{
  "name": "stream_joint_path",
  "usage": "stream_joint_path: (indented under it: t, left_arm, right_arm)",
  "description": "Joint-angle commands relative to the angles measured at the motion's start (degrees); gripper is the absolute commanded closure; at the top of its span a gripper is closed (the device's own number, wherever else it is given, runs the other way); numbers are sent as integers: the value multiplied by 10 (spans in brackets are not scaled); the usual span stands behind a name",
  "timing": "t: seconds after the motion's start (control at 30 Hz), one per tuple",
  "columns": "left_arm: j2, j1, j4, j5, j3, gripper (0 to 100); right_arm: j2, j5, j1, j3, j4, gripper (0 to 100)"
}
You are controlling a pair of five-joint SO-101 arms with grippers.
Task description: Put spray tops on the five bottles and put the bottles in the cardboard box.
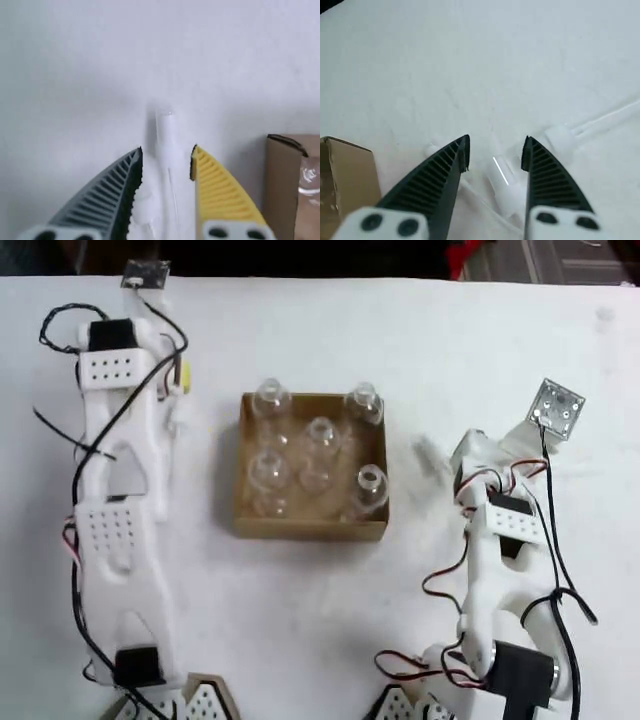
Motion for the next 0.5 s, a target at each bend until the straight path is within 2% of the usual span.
stream_joint_path:
  t: [0.0, 0.2, 0.47]
  left_arm:
    - [95, -11, 17, -7, -176, 844]
    - [198, -8, 20, -7, -283, 844]
    - [243, -8, 19, -7, -289, 845]
  right_arm:
    - [-2, 1, -6, -4, -16, 847]
    - [-2, 1, -6, -4, -16, 847]
    - [-2, 1, -6, -4, -16, 847]
